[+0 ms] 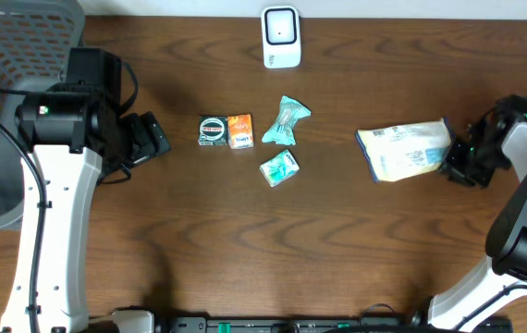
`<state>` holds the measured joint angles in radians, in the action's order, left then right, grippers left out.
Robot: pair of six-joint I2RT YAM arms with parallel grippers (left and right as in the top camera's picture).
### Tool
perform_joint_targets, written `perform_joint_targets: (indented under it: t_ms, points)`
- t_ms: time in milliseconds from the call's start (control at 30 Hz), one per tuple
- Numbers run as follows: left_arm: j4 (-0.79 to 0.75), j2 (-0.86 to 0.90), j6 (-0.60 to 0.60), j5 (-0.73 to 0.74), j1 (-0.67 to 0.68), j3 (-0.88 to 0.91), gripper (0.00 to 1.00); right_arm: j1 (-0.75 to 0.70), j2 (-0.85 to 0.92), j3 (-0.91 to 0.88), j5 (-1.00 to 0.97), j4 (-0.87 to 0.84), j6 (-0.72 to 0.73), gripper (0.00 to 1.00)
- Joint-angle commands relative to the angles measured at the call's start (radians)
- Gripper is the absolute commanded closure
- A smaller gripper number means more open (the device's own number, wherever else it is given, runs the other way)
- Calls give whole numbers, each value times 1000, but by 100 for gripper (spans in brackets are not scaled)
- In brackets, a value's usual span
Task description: Scan the item barcode
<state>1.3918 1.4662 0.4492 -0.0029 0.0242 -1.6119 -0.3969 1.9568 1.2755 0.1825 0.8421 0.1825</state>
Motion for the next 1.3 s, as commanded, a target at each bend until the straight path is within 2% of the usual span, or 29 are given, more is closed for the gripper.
perform_joint_targets:
  t_ms: [0, 100, 167, 333, 467, 567, 733, 867, 1033, 1100, 1267]
  points:
    - [6, 6, 9, -6, -1, -1, 3, 14, -19, -30, 13, -118, 94, 71]
    - [6, 6, 9, -6, 0, -1, 2, 36, -19, -30, 90, -235, 94, 76]
    - [6, 6, 9, -6, -1, -1, 2, 56, -19, -30, 214, -315, 93, 79]
    - [6, 6, 9, -6, -1, -1, 2, 120, -19, -30, 439, -423, 94, 77]
    - [6, 6, 9, -6, -1, -1, 2, 193, -19, -30, 437, -418, 94, 77]
    - [6, 6, 9, -6, -1, -1, 2, 241, -20, -29, 434, -415, 94, 73]
    - [6, 6, 9, -6, -1, -1, 2, 261, -29, -16, 433, -387, 94, 77]
    - [6, 6, 9, -6, -1, -1, 2, 254, -60, -13, 374, -339, 93, 78]
    - [6, 6, 9, -6, -1, -1, 2, 246, -142, -13, 47, -290, 63, 76]
    - [6, 6, 9, -6, -1, -1, 2, 245, -174, -13, -52, -301, 63, 75]
    - [6, 6, 9, -6, 0, -1, 2, 241, -148, -14, -130, -372, 29, 76]
